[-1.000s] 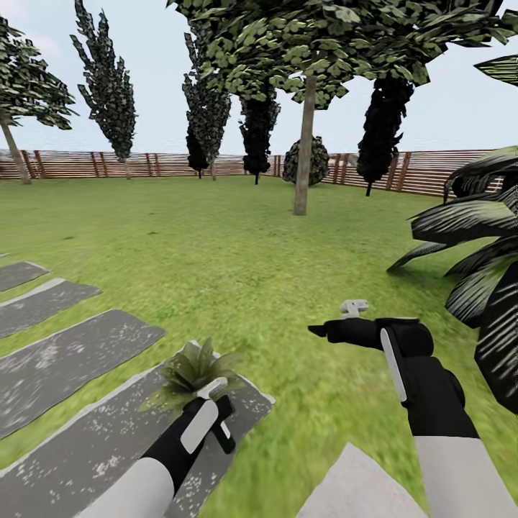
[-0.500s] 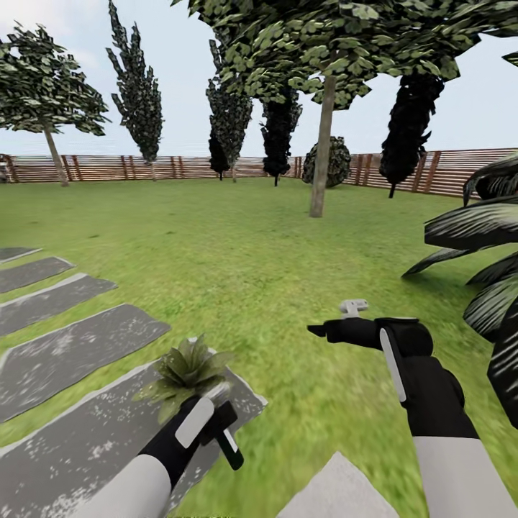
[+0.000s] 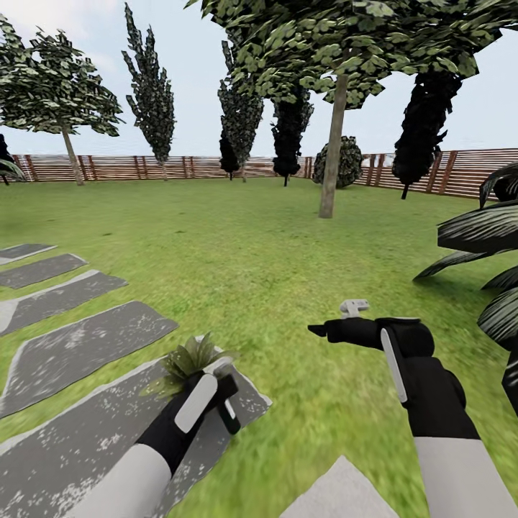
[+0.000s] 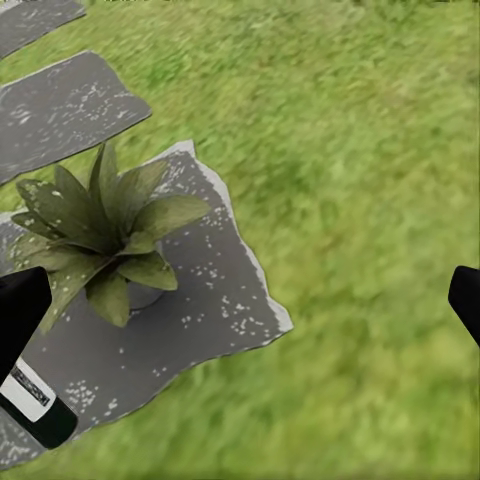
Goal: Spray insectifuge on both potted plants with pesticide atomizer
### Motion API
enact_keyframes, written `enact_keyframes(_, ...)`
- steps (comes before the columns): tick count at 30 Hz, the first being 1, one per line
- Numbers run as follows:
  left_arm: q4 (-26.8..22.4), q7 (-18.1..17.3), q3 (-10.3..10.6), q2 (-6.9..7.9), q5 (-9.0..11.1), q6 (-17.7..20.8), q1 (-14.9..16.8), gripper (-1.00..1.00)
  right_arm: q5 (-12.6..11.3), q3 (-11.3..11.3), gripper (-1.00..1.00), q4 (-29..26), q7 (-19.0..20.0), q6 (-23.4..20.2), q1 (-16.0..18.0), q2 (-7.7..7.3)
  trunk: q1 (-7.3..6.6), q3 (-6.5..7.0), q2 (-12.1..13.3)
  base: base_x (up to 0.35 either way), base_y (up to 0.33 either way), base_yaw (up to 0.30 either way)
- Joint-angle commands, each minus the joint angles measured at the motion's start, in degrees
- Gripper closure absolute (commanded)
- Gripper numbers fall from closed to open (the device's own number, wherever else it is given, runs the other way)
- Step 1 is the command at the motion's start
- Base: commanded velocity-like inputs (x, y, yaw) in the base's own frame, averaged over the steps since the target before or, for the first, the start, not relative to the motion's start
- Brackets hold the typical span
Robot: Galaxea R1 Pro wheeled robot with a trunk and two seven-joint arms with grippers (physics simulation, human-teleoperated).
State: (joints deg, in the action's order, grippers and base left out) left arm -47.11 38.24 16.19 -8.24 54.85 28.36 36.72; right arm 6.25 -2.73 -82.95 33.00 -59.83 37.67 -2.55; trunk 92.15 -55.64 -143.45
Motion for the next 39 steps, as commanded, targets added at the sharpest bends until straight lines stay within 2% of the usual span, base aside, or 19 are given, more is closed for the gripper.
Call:
enact_keyframes(1,-0.4,0.9,0.4,0.03,0.7,1.0,0.2,1.0,0.6,-0.1,-1.0,-0.3,0.6,-0.2,0.0,-0.03,-0.01,-0.06,0.0,0.0,0.0,0.0)
enact_keyframes(5,0.9,1.5,0.8,0.24,3.3,2.8,1.7,1.0,0.5,-0.1,-1.0,-1.5,0.6,-0.2,0.0,-0.11,-0.01,-0.06,0.0,0.0,0.0,0.0)
enact_keyframes(10,4.7,1.0,0.8,0.17,5.0,3.5,3.3,1.0,0.5,-0.2,-1.0,-1.7,0.6,-0.2,0.0,-0.12,-0.01,-0.06,0.0,0.0,0.0,0.0)
enact_keyframes(13,9.5,0.4,0.9,0.09,8.1,6.3,6.4,1.0,0.5,-0.2,-1.0,-1.8,0.6,-0.2,0.0,-0.18,-0.01,-0.06,0.0,0.0,0.0,0.0)
enact_keyframes(15,13.3,-0.6,0.9,0.16,10.3,7.1,8.4,1.0,0.4,-0.2,-1.0,-2.4,0.6,-0.2,0.0,-0.31,-0.01,-0.06,0.0,0.0,0.0,0.0)
enact_keyframes(16,14.6,-1.3,0.9,0.18,10.8,7.2,9.0,1.0,0.3,-0.2,-1.0,-2.6,0.6,-0.2,0.0,-0.34,-0.01,-0.06,0.0,0.0,0.0,0.0)
enact_keyframes(18,19.9,-5.0,1.1,0.24,11.8,7.5,11.3,1.0,0.1,-0.2,-1.0,-3.4,0.7,-0.2,-0.1,-0.45,-0.01,-0.06,0.0,0.0,0.0,0.0)
enact_keyframes(21,25.7,-9.8,1.3,0.58,11.9,7.5,13.2,1.0,0.0,-0.2,-1.0,-3.8,0.7,-0.2,-0.2,-0.59,-0.01,-0.06,0.0,0.0,0.0,0.0)
enact_keyframes(23,26.7,-10.8,1.5,0.69,11.8,7.4,13.5,1.0,-0.1,-0.2,-1.0,-4.1,0.7,-0.2,-0.8,-0.64,-0.01,-0.06,0.0,0.0,0.0,0.0)
enact_keyframes(31,27.5,-11.4,1.7,0.74,11.5,6.8,13.5,1.0,-0.1,-0.2,-1.0,-5.8,0.8,-0.2,-1.6,-0.67,-0.01,-0.06,0.0,0.016,-0.004,0.0)
enact_keyframes(39,27.5,-11.4,1.7,0.69,11.5,6.6,13.5,1.0,0.2,-0.1,-1.0,-7.0,0.8,-0.2,-2.7,-0.27,-0.01,-0.06,0.0,0.273,-0.121,0.0)
